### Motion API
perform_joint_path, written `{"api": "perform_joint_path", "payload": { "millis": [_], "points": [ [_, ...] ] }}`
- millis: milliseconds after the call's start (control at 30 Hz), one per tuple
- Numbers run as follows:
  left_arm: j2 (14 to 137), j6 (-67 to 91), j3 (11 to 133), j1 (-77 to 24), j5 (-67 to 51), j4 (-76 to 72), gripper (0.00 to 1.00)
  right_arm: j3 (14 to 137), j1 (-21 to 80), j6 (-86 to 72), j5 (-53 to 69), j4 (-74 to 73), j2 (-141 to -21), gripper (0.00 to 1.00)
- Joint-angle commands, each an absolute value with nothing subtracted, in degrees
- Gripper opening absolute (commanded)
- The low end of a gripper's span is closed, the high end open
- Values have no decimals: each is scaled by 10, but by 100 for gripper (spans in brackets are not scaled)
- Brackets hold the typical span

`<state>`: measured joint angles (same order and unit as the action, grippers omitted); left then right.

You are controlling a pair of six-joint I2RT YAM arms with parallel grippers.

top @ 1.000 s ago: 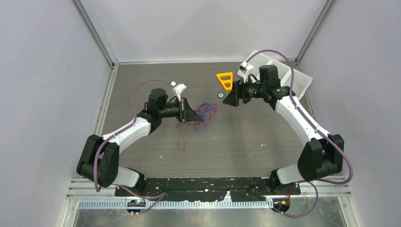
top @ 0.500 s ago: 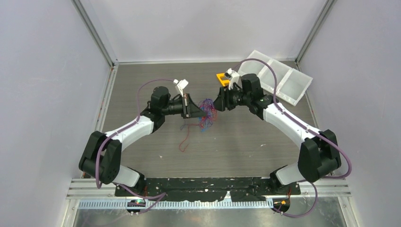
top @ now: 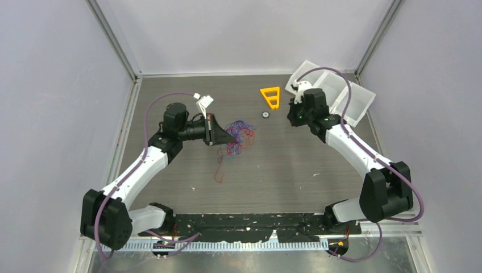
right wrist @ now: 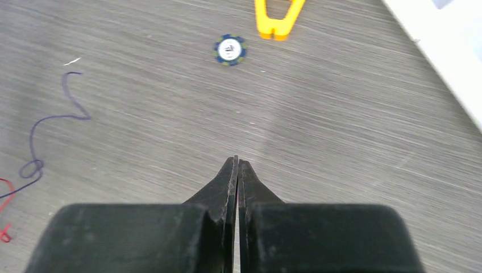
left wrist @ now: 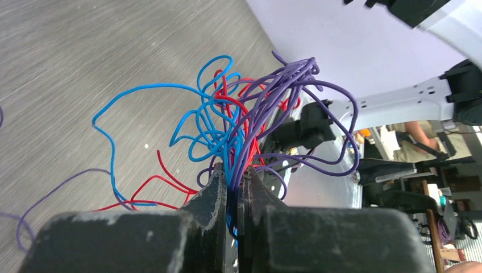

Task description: Untangle the cables

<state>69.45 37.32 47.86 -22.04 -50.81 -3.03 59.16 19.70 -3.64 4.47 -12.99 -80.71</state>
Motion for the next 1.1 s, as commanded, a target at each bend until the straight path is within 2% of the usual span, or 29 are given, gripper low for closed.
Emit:
{"api": "perform_joint_path", "payload": {
  "millis": [0, 33, 67, 100, 133, 167, 200, 267, 367, 567, 633, 667, 700, 767, 833, 967, 1033, 1067],
  "points": [
    [668, 269, 494, -205, -506, 99, 0, 581, 158, 7, 92, -137, -763, 6],
    [667, 259, 492, -205, -504, 106, 0, 580, 134, -4, 214, -137, -759, 8],
    [666, 264, 487, -205, -507, 96, 0, 584, 126, -25, 281, -135, -760, 13],
    [667, 283, 478, -205, -517, 67, 0, 589, 119, -37, 407, -138, -767, 30],
    [670, 321, 468, -205, -530, 19, 0, 598, 126, -67, 453, -140, -774, 57],
    [675, 353, 461, -205, -541, -12, 0, 600, 133, -83, 524, -134, -775, 68],
    [680, 381, 456, -205, -546, -44, 0, 601, 153, -110, 545, -124, -770, 85],
    [694, 411, 455, -205, -552, -89, 0, 593, 188, -139, 580, -93, -750, 98],
    [715, 449, 462, -208, -567, -129, 0, 580, 238, -185, 566, -39, -730, 95],
    [736, 504, 465, -231, -602, -205, 0, 628, 296, -186, 478, -30, -798, 98],
    [730, 512, 464, -234, -613, -216, 0, 645, 300, -178, 439, -45, -822, 88],
    [725, 513, 462, -233, -618, -216, 0, 654, 301, -170, 412, -63, -832, 72],
    [719, 510, 461, -233, -623, -212, 0, 658, 300, -152, 393, -82, -834, 62],
    [701, 495, 455, -231, -630, -189, 0, 651, 300, -123, 329, -103, -829, 15],
    [684, 470, 450, -230, -631, -149, 0, 643, 297, -97, 269, -118, -818, 7],
    [648, 337, 463, -214, -578, 27, 8, 627, 294, -44, 161, -145, -779, 5],
    [630, 256, 481, -211, -468, 136, 18, 622, 294, -28, 130, -157, -770, 5],
    [625, 240, 482, -211, -436, 141, 24, 621, 294, -26, 138, -160, -767, 5]
  ]
}}
